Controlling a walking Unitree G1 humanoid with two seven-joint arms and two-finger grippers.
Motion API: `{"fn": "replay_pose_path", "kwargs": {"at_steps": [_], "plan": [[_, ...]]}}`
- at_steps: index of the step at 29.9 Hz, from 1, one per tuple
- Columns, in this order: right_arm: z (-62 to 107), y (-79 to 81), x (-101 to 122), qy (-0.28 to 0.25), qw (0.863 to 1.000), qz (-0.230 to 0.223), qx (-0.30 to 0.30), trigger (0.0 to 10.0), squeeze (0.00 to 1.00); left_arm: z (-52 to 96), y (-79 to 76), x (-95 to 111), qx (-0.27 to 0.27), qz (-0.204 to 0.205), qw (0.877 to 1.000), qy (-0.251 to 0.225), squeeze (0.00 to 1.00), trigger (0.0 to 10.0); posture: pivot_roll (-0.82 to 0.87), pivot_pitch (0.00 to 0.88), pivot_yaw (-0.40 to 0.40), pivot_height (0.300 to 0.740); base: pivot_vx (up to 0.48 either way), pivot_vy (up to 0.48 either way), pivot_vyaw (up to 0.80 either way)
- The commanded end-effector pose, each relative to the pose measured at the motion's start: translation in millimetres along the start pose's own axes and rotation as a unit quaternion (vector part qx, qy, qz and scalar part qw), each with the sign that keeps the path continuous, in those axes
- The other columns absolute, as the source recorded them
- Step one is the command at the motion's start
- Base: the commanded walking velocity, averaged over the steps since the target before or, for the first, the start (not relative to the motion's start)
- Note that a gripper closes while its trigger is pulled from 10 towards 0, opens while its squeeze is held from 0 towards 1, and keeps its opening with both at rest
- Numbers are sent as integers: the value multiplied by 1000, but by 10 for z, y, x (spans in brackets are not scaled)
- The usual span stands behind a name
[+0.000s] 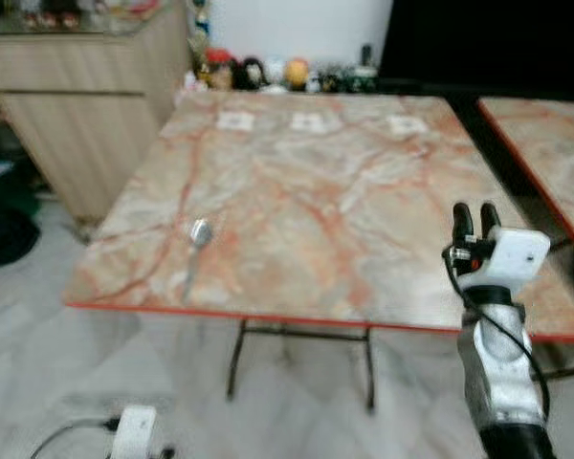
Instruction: Setting the table
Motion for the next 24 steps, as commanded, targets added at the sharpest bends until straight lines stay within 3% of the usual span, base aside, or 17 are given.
{"fn": "replay_pose_path", "kwargs": {"at_steps": [1,24], "plan": [[-34,34,67,-14,1000,-5,4,10000,0,-1,56,14,6,-3,1000,1,0,10000,73,18,-27,740,0,480,0],[-31,26,31,-8,1000,-8,3,10000,0,8,89,-12,8,-3,1000,4,0,10000,77,13,-26,740,0,480,0]]}}
Point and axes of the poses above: a point about 5 cm out from each wrist's last joint towards the gripper, its own z axis pointing back from the gripper into the wrist, its own x axis along the axis of the wrist's last joint, y = z × x, the point moved 3 cm from there along -z, pointing out of the wrist towards the gripper, and after that the axes turned 7 degrees about -z, right-handed, at the moved point
